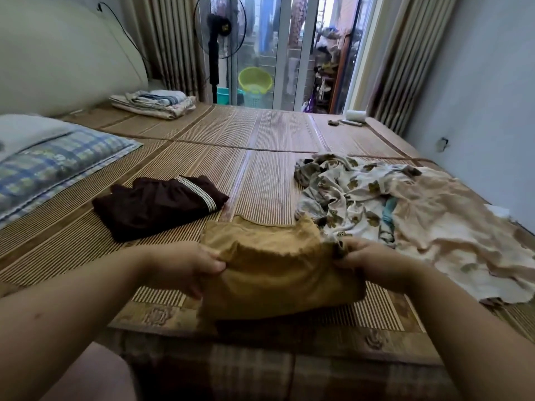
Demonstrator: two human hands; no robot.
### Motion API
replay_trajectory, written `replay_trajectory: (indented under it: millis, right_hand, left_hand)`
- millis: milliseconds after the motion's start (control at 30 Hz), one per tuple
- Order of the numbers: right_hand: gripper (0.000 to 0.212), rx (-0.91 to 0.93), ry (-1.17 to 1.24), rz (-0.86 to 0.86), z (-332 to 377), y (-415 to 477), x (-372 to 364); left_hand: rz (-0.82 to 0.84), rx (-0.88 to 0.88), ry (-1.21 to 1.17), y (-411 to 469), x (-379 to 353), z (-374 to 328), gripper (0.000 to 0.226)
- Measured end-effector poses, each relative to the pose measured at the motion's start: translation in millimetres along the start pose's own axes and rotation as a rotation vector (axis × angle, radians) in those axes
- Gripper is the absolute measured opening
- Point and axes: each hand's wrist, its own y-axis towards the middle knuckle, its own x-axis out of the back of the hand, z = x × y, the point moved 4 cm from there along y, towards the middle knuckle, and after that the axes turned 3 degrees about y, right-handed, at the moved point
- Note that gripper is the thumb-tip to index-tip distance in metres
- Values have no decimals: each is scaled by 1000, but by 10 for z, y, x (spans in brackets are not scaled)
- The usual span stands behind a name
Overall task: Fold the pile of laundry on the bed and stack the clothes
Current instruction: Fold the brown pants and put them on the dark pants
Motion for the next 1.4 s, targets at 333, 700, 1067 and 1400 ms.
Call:
replay_trajectory:
  millis: [333, 700, 1067, 1400]
  right_hand:
    - [46, -10, -267, -559, 358, 1229, 194]
    - [76, -169, -755, -201, -357, 1664, -160]
    - [78, -330, -373, -541, -479, 1253, 83]
    - [63, 81, -350, -396, 66, 1106, -77]
  left_hand:
    - [-659, -68, -284, 706, 505, -348, 29]
    - [-554, 203, 562, 1240, 266, 190, 81]
    - [-732, 274, -151, 932, 401, 271, 89]
    - [-588, -221, 35, 670, 411, -58, 79]
